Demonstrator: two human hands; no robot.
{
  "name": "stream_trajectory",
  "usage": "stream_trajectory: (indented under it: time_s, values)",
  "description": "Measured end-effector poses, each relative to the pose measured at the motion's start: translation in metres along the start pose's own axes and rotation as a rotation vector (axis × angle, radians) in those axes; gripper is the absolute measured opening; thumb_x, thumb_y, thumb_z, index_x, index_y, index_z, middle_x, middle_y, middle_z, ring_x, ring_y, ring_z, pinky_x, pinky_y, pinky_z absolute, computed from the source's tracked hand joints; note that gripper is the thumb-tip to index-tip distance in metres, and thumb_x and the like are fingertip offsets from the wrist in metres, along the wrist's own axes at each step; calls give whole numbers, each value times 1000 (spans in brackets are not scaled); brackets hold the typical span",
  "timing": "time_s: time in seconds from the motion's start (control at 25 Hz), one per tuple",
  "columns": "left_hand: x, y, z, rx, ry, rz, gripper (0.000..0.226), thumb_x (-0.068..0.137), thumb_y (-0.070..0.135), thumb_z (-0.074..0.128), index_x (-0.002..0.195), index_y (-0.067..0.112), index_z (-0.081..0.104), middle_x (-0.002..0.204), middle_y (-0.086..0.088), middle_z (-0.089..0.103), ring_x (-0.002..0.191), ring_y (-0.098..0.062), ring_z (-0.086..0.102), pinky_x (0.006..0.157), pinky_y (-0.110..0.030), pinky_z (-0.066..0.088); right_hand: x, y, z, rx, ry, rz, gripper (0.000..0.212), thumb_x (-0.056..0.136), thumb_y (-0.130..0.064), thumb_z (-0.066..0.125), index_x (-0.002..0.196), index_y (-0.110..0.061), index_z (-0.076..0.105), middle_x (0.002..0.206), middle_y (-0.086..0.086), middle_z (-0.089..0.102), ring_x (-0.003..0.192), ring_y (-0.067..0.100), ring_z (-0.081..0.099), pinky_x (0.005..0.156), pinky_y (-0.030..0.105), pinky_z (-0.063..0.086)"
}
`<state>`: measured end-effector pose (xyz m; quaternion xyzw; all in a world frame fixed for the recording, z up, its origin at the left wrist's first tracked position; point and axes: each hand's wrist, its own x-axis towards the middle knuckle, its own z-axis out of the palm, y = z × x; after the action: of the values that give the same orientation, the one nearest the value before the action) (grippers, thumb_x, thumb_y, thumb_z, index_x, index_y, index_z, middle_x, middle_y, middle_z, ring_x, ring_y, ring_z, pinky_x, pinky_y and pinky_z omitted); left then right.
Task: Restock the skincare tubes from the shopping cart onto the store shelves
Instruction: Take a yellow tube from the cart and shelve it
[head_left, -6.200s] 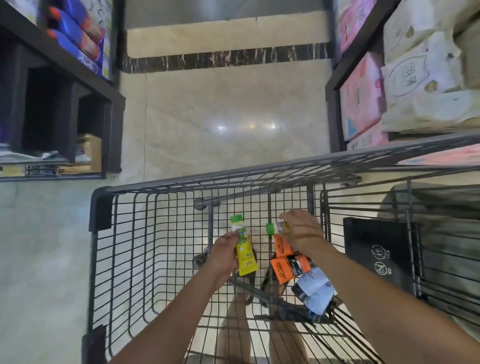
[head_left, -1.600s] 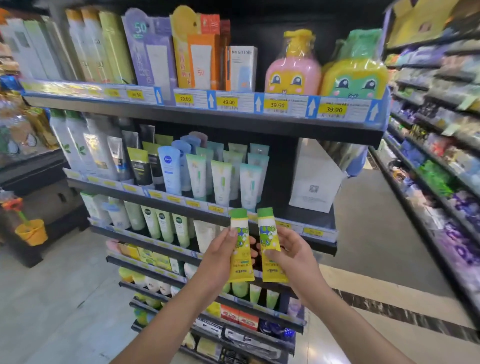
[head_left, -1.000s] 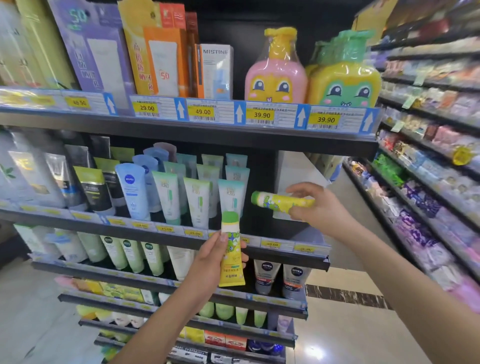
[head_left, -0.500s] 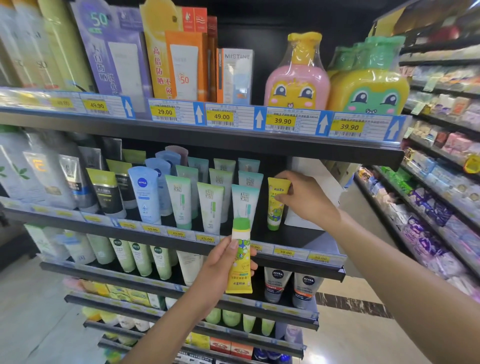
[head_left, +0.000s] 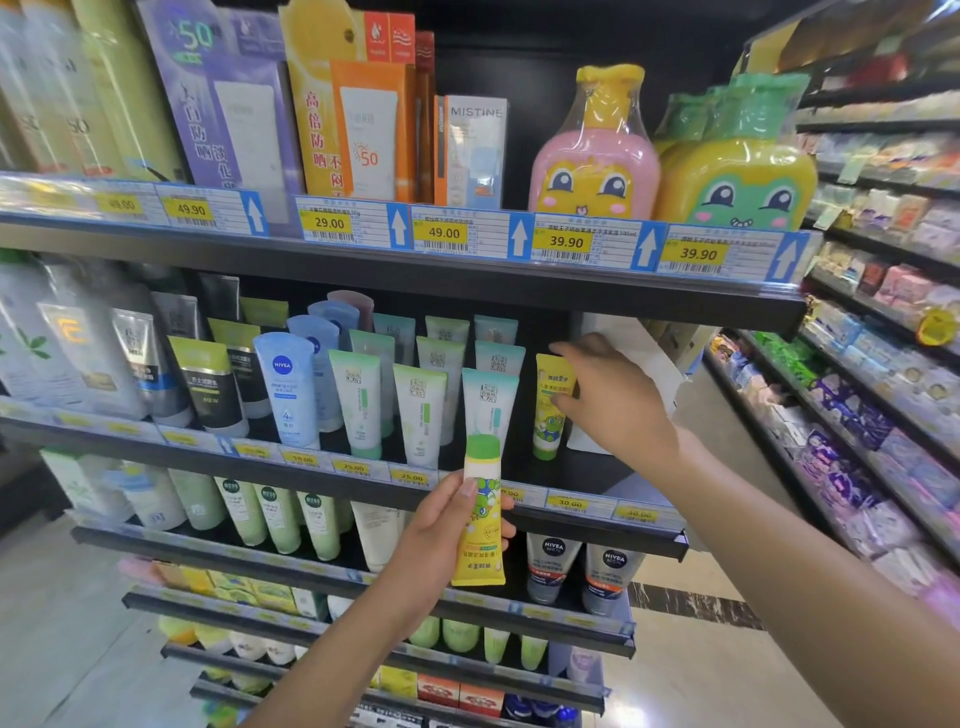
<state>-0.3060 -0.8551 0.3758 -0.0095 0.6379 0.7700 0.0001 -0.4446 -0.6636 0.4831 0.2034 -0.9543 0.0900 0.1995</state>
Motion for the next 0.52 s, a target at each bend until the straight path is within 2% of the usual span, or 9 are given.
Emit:
stream_trajectory:
  time_s: [0.12,0.2,0.28,0.32,0.4,0.52]
  values:
    - [-2,5,6,-19,-12,5,45,96,44,51,128,14,60,115,-11,75,98,-29,71,102,-63,51,-18,1,-5,49,170,-30,56,88,-25,75,139,-24,55,135,3,57,122,25,55,90,38,54]
    - [-1,9,12,-37,-32,24,43,97,42,50,130,16,59,117,-11,75,101,-29,71,104,-64,50,-37,-2,-10,227,261,-50,37,90,-25,73,126,-24,63,118,-3,63,109,15,58,89,32,52]
    - [2,13,19,-93,-45,37,45,98,41,49,136,19,56,120,-9,74,110,-29,71,104,-61,51,-65,-12,-13,473,161,-12,20,91,-33,70,111,-30,64,99,-16,66,95,2,61,84,27,53]
    - [3,16,23,-148,-55,36,48,97,41,50,141,20,53,124,-8,74,116,-27,70,104,-56,52,-80,-19,-12,592,63,14,20,90,-40,71,106,-33,63,93,-17,68,93,0,63,82,24,52]
    - [4,24,34,-271,-78,34,52,95,37,50,145,20,51,129,-7,72,122,-25,67,100,-45,56,-105,-30,-7,767,-113,45,27,84,-46,76,105,-37,62,93,-17,71,94,0,67,83,20,53]
    - [3,33,49,-332,-116,58,49,96,31,49,144,18,52,131,-6,71,122,-24,68,93,-35,59,-119,-33,5,882,-176,64,37,82,-34,82,113,-39,62,102,-14,73,103,5,68,98,32,53]
